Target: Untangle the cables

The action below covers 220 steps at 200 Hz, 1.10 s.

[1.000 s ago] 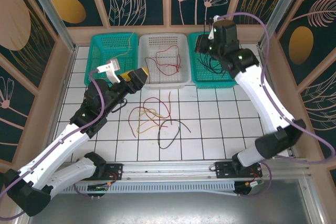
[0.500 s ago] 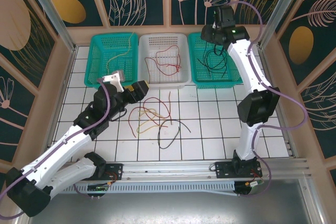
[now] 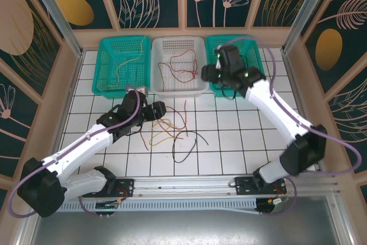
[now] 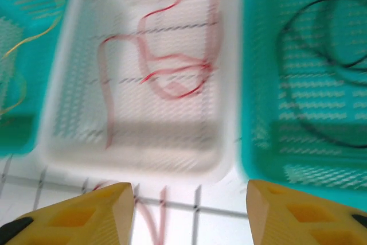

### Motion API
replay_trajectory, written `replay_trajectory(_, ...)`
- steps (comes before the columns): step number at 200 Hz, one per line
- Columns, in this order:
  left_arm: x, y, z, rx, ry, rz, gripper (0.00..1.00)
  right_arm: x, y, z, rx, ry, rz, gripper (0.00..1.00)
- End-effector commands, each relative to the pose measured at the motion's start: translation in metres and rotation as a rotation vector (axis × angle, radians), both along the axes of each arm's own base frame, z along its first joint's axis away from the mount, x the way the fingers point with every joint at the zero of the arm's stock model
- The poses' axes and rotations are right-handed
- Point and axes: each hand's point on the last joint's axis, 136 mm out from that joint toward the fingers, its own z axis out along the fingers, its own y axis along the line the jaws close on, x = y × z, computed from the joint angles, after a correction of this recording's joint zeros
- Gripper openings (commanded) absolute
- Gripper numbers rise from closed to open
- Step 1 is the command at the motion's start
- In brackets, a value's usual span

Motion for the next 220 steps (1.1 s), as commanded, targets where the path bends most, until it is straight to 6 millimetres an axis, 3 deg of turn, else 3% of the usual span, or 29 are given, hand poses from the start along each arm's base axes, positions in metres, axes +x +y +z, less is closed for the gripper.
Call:
replay_trajectory(1, -0.007, 0.008, -0.018, 0.077, 0.070, -0.011, 0.71, -0.028, 0.027, -0.007, 0.104, -0.010, 0.037, 0.54)
replay_trajectory(27, -0.007, 0.010, -0.018, 0.068, 0.055, 0.007, 0.65, -0.057, 0.049, -0.052, 0.123, 0.083, 0.063, 0.51)
replay_trajectory(60, -0.005, 0.015, -0.008, 0.051, 0.018, 0.036, 0.58, -0.068, 0.075, -0.102, 0.101, 0.198, 0.059, 0.43)
replay_trajectory(112, -0.011, 0.028, -0.007, 0.068, 0.006, 0.076, 0.53, -0.054, 0.078, -0.166, -0.067, 0.272, -0.045, 0.37)
replay_trajectory(163, -0.008, 0.024, 0.001, 0.047, -0.020, 0.063, 0.51, -0.043, 0.098, -0.201, -0.113, 0.307, -0.026, 0.31)
replay_trajectory(220, -0.008, 0.020, 0.018, 0.003, -0.072, 0.049, 0.51, -0.031, 0.091, -0.226, -0.205, 0.312, -0.073, 0.23)
